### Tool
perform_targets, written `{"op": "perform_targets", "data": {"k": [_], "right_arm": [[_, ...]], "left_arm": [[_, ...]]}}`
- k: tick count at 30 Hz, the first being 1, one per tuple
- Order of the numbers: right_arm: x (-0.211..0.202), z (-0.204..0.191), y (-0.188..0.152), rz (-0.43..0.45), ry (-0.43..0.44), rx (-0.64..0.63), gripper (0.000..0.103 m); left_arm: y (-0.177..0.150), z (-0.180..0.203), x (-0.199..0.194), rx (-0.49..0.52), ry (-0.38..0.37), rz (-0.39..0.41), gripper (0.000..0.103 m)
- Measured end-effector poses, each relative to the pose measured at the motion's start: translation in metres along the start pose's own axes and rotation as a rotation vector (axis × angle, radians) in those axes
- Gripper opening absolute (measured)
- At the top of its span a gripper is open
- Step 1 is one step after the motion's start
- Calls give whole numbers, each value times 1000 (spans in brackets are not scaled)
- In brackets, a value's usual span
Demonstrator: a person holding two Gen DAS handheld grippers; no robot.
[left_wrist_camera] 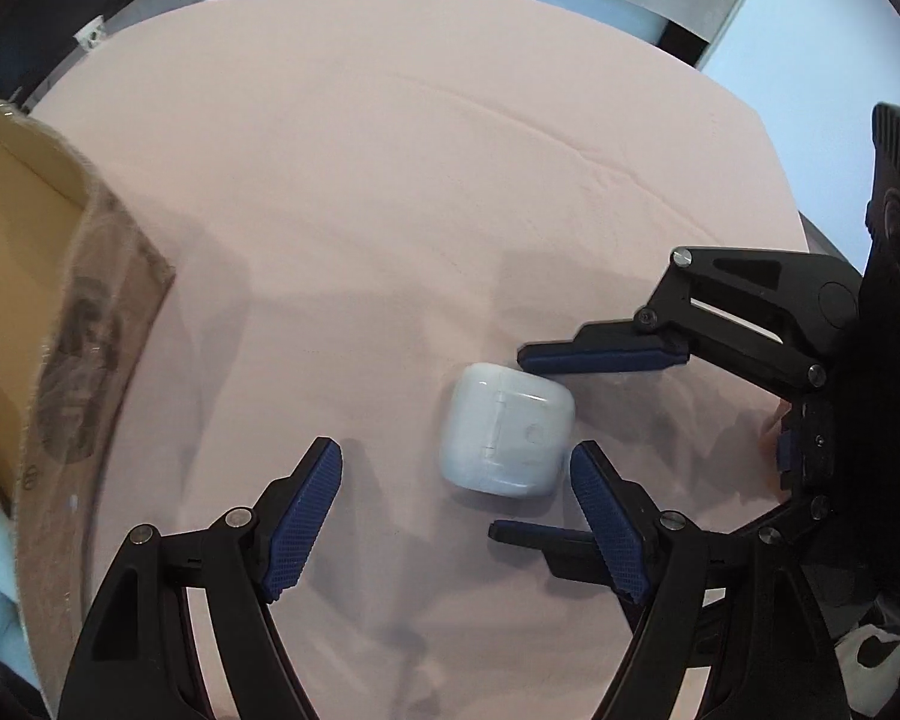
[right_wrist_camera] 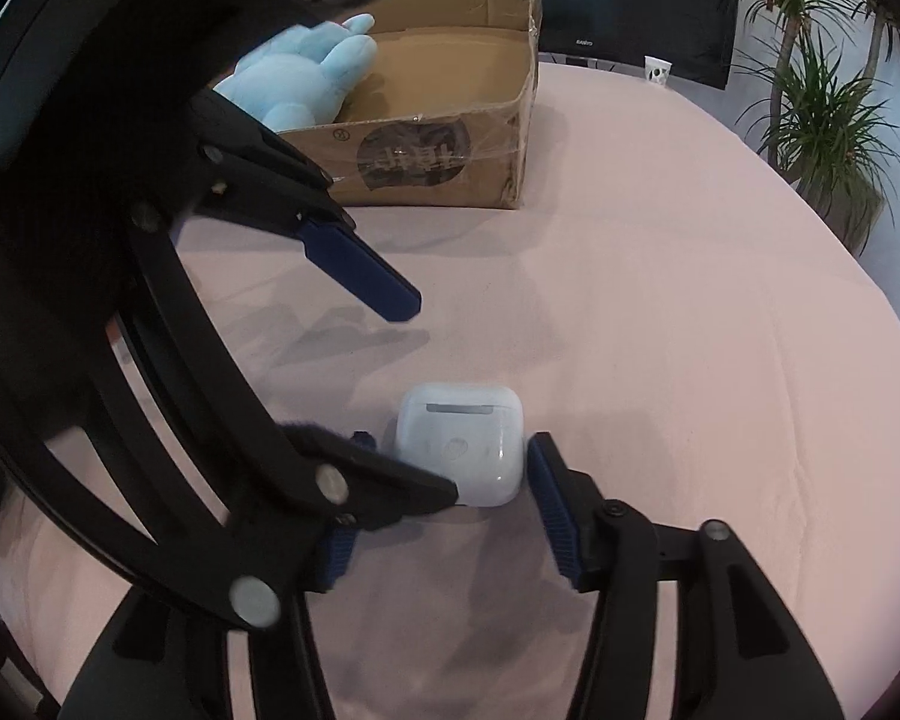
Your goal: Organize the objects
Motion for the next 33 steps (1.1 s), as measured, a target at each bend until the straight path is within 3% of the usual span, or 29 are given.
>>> {"op": "perform_targets", "data": {"k": [7,11,13,22,26,33], "right_arm": [[-4,-5,-9,10,-74,2,54],[-4,-11,-7,21,-75,-5,41],[-4,-13,-7,23,-77,-10,40],[-7,-17,-9,22,-80,-12,42],[-7,-18,-9,22,-74,-8,42],[-7,-21,-9,23,-83,-12,40]], "left_arm": [[9,2,-1,0,-1,11,67],[13,4,-4,8,1,21,50],[15,6,-6,21,-5,20,45],[18,7,-11,23,-11,25,44],[-15,16,-7,18,-20,29,44],[-14,14,-11,17,-20,31,44]]}}
Point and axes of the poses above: each gripper's, at about its wrist camera, not at the fingertips, and x roughly the way its jaws point, z to its right, y to its top, the point moved 3 cm from there along x, roughly the way its jaws point, and after that the axes turned 3 degrees about z, right-handed, at the moved point
